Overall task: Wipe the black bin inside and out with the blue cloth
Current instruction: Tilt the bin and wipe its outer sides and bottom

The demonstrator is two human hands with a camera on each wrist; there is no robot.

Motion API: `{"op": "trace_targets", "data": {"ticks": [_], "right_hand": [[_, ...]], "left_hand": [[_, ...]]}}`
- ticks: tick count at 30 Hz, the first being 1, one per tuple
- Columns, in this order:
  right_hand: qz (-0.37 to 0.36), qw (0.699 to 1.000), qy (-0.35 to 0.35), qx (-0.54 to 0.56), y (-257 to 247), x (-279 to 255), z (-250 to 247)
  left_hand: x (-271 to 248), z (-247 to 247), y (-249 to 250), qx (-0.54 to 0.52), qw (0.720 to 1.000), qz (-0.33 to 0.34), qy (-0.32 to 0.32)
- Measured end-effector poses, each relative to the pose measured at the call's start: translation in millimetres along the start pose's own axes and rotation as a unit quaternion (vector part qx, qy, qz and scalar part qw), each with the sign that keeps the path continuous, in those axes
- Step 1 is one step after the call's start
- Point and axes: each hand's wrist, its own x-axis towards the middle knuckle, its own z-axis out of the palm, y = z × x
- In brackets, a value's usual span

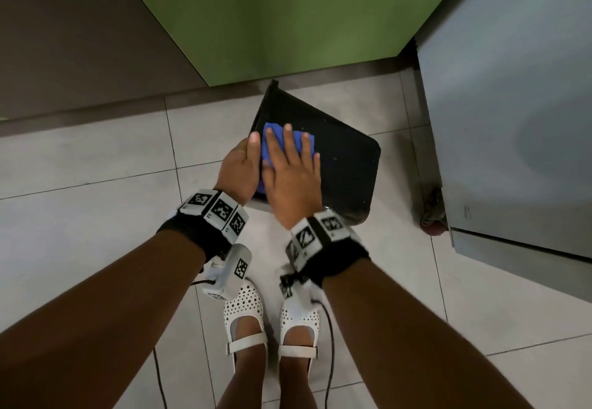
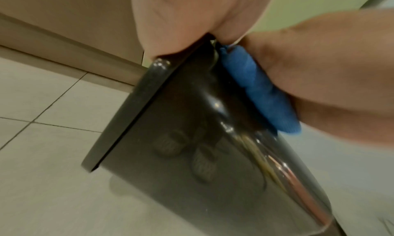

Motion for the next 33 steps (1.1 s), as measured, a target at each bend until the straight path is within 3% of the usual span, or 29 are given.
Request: {"op": "trace_targets", "data": {"ticks": [5, 11, 13, 17, 20, 26, 28, 31, 33], "right_hand": [[0.097, 0.993, 0.052, 0.037, 42, 49, -21], [0.246, 0.963, 0.106, 0.042, 75, 39, -22], [0.209, 0.973, 0.090, 0.036, 59, 24, -15], [0.045, 0.998, 0.035, -0.008, 9, -18, 11], [0.040, 0.999, 0.036, -0.002, 2, -3, 5], [0.219, 0.970, 0.079, 0.062, 74, 39, -15], [0.281, 0.952, 0.095, 0.076, 98, 27, -15], [0.334, 0.913, 0.141, 0.187, 114, 3, -7], [0.335, 0.915, 0.149, 0.170, 104, -9, 0]], "left_hand": [[-1, 0, -2, 0.031, 0.999, 0.015, 0.020], [-3, 0, -3, 0.037, 0.999, 0.022, 0.011], [-3, -1, 0, 0.024, 1.000, 0.013, 0.009], [-1, 2, -2, -0.018, 1.000, -0.003, 0.009], [-7, 3, -5, -0.005, 1.000, 0.005, -0.008], [-5, 0, -7, 0.010, 1.000, 0.009, 0.002], [-5, 1, -6, 0.032, 0.999, 0.016, 0.000], [-6, 1, -3, 0.034, 0.999, 0.032, 0.000], [-7, 1, -1, 0.034, 0.999, 0.031, 0.001]]}}
